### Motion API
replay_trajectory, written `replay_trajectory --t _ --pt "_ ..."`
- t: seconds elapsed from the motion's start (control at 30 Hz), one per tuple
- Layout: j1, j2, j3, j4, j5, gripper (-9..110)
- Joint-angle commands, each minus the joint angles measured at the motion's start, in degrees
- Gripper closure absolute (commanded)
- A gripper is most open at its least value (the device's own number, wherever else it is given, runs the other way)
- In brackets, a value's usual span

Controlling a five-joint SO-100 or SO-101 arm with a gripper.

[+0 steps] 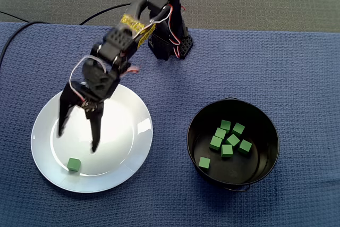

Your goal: Pick up the items on the white plate and put them in the black container.

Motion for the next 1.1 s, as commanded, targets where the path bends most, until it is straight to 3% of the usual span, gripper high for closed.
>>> replay_trajectory --t 0.0,0.57,1.07 --pt "1.2 -1.1 5.5 -19.2 -5.6 68" --pt "-0.4 -7.6 21.9 -43.9 0.8 70" --pt "1.4 -22.9 16.6 -49.9 2.2 70"
